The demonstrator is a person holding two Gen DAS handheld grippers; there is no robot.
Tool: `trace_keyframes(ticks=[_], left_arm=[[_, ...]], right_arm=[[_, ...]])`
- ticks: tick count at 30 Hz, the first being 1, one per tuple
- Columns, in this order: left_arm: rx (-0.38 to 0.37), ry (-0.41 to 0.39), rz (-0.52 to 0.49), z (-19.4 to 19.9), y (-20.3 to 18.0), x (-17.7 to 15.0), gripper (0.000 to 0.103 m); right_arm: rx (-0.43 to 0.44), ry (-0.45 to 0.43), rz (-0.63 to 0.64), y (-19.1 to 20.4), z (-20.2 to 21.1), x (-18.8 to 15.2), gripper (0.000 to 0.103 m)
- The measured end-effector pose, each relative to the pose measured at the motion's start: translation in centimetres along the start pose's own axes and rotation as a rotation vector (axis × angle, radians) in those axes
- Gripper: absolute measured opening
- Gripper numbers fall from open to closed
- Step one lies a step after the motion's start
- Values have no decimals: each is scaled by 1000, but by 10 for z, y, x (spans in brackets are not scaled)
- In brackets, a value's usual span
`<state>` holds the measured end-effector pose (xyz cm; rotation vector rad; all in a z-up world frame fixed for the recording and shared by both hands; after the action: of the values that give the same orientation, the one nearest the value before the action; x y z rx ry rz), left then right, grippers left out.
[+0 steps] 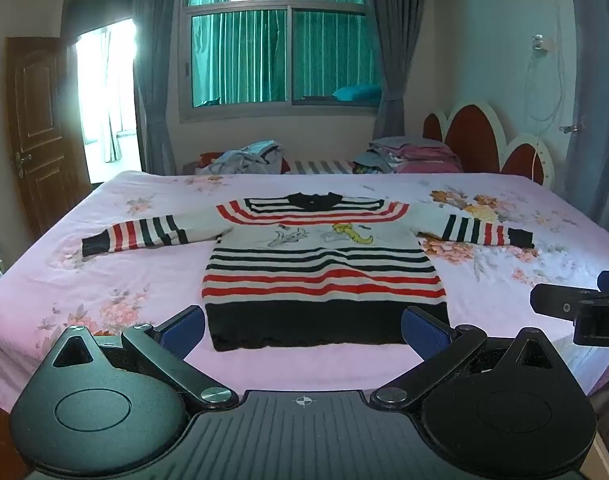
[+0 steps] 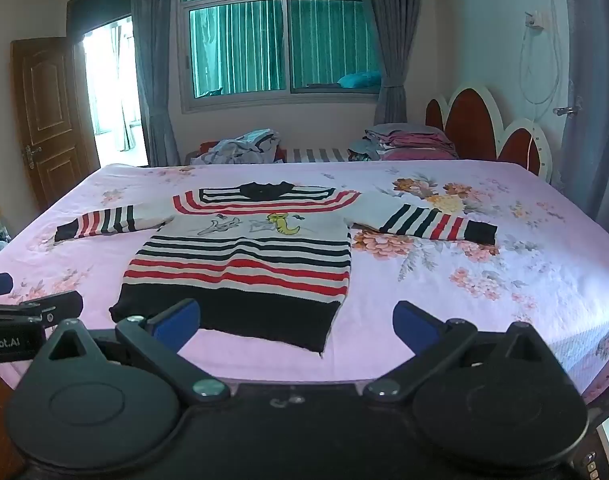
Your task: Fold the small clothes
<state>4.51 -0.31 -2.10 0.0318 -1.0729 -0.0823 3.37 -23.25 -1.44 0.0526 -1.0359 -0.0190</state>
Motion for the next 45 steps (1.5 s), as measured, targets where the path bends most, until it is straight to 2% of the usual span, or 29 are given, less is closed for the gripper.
trace_keyframes(ticks=[45], left_arm=[[33, -12, -1, 3, 12, 4, 103]], right_arm=[[14, -6, 13, 9, 2, 7, 103]])
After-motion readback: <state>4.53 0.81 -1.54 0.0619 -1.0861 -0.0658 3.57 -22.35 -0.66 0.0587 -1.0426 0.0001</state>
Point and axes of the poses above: each gripper's, at about its wrist camera, not at the fingertips, and z roughly against the way its jaws point, y to its left, x to its top, the point moved 5 cm from there along -z, roughly the way its jaws point, and after that the axes turned 3 degrees about -z, right-handed, at the moved point
